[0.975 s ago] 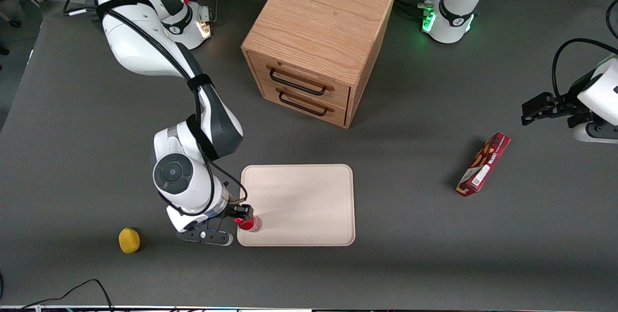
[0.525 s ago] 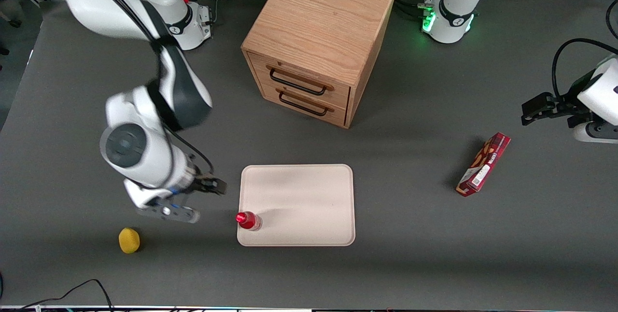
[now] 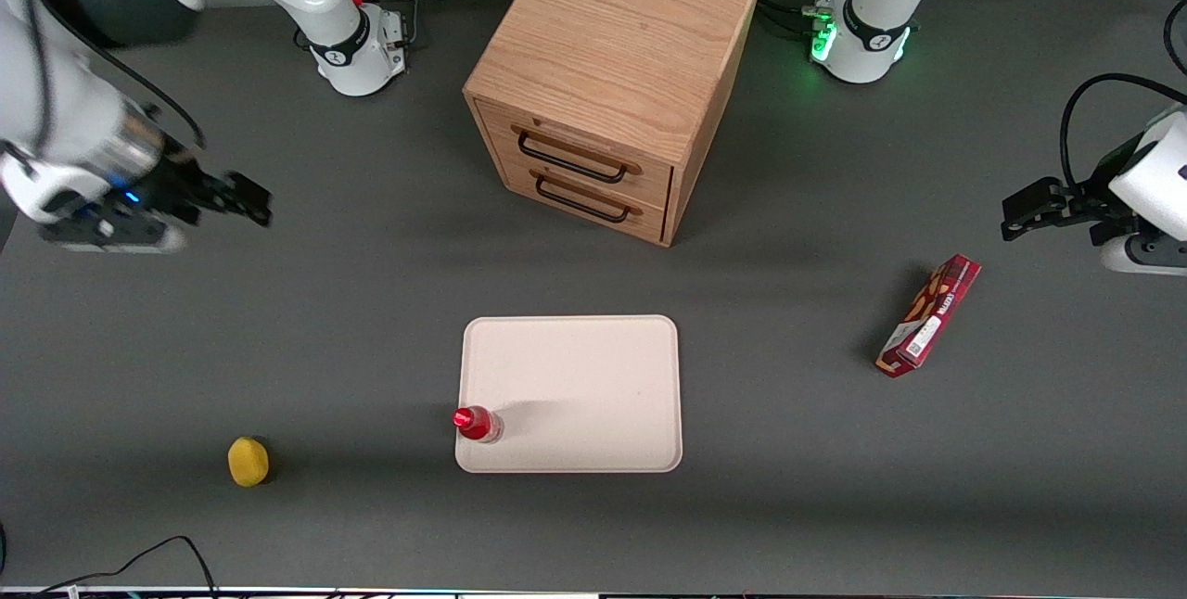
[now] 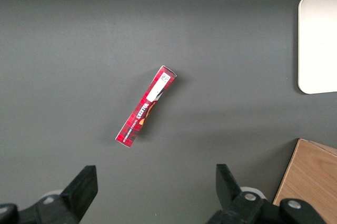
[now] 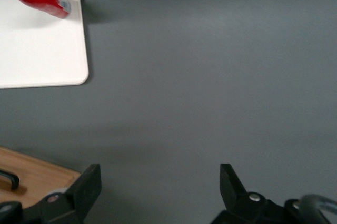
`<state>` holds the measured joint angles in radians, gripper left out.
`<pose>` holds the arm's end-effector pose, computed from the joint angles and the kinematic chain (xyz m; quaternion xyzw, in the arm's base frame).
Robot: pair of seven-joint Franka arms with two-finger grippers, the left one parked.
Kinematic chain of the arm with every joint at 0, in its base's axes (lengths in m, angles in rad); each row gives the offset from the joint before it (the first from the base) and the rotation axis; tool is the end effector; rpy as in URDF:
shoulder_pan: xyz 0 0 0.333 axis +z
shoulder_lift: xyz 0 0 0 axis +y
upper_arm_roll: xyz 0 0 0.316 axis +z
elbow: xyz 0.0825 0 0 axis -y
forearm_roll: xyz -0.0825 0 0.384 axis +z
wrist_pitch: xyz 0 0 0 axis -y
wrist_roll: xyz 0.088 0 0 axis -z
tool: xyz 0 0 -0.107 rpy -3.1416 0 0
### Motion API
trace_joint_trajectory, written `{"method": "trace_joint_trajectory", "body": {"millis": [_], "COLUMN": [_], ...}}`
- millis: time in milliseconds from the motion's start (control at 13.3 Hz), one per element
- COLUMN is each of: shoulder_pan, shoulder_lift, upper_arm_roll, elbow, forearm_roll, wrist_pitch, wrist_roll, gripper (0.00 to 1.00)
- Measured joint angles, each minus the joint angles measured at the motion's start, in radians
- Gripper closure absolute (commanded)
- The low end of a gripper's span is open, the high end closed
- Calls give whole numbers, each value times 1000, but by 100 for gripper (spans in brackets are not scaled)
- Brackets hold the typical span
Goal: Place coke bottle on tray
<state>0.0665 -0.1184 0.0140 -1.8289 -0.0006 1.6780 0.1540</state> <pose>0.5191 0.0422 0.5749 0.9992 -0.0368 -0.0160 0.0030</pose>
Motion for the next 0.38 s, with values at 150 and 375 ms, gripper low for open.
{"method": "trace_joint_trajectory", "body": {"millis": [150, 375], "shoulder_pan": [-52, -82], "shoulder_lift": [-43, -47], "upper_arm_roll": [-1, -4], "elbow": [-7, 0], "forearm_roll": [5, 6], "wrist_pitch": [-26, -42], "wrist_roll": [-71, -115], "gripper": [0, 0]}}
